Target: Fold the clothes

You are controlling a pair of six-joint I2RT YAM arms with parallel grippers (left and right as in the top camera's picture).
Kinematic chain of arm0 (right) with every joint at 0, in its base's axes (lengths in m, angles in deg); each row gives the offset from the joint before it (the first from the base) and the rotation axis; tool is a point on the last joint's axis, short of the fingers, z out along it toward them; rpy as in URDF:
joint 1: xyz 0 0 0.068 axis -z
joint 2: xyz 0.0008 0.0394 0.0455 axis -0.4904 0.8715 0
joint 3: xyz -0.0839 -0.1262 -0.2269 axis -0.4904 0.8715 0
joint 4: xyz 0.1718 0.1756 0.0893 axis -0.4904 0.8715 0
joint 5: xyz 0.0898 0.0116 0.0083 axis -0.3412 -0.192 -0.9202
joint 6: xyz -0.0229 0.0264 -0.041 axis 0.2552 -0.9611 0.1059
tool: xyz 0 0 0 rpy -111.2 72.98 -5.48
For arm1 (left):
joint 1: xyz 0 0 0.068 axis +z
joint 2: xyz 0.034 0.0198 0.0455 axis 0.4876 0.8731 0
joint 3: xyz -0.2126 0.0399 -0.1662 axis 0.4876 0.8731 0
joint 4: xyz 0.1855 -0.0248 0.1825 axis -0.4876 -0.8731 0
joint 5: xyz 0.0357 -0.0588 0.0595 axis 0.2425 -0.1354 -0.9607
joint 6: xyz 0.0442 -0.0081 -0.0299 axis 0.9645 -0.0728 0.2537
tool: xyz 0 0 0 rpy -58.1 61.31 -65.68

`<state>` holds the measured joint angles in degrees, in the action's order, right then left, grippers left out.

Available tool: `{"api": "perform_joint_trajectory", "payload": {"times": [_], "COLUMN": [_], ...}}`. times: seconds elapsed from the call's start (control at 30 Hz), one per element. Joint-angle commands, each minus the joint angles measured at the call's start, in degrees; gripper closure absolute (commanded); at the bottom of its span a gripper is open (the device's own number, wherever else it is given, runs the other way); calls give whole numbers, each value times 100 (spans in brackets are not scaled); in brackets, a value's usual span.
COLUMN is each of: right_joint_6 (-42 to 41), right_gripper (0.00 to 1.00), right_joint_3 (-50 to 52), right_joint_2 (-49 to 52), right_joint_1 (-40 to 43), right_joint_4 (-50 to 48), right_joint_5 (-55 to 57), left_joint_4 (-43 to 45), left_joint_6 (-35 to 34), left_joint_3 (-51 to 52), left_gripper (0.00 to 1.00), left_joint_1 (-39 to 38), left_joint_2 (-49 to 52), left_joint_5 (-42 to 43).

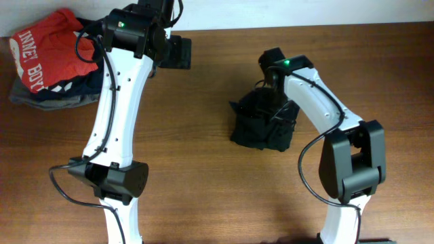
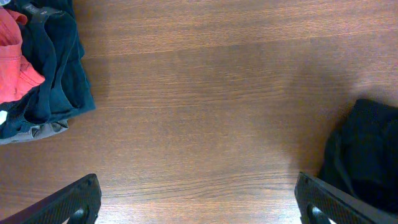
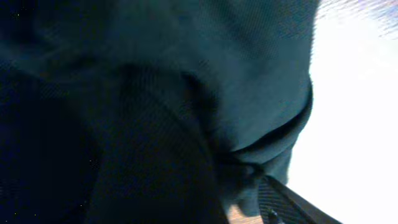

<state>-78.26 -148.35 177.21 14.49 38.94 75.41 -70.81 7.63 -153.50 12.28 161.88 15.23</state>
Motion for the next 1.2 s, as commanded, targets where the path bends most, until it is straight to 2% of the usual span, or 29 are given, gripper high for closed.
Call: {"api": "perform_joint_trajectory", "payload": {"times": [0.0, 0.13, 0.33, 0.4, 0.43, 0.5, 0.63, 0.67, 0.7, 0.9, 0.93, 1.0, 1.17], "right_joint_6": [710, 1021, 1692, 1897, 2063, 2120, 2402, 2422, 2422, 2618, 2636, 2634, 2695], "right_gripper": [41, 57, 59, 70, 80, 89, 90, 95, 96, 96, 92, 70, 71], "right_joint_3": [-223, -400, -435, -435, -435, -435, -433, -433, -433, -433, -433, -433, -433], "right_joint_2": [35, 35, 35, 37, 37, 37, 37, 37, 37, 37, 37, 37, 37], "right_joint_1": [323, 560, 750, 756, 756, 756, 787, 813, 828, 887, 887, 885, 920], "right_joint_4": [133, 175, -48, -160, -310, -448, -739, -852, -962, -1502, -1552, -1617, -1770], "right_joint_5": [260, 262, 262, 269, 343, 579, 737, 732, 734, 835, 942, 1241, 2094], "left_joint_4": [-20, -20, -11, 0, 0, -2, 0, 0, 0, 0, -2, -2, -2], "left_joint_6": [-72, -72, -70, -70, -70, -70, -70, -70, -70, -70, -70, -70, -70], "left_joint_3": [2, 2, 2, 2, 2, 2, 2, 2, 2, 2, 2, 2, 2], "left_gripper": [1, 1, 1, 1, 1, 1, 1, 1, 1, 1, 1, 1, 1], "left_joint_1": [4, 9, 11, 9, 9, 9, 9, 9, 9, 9, 9, 9, 9], "left_joint_2": [15, 15, 20, 24, 24, 24, 24, 24, 26, 26, 26, 26, 26], "left_joint_5": [39, 39, 39, 39, 39, 39, 39, 39, 39, 39, 39, 39, 39]}}
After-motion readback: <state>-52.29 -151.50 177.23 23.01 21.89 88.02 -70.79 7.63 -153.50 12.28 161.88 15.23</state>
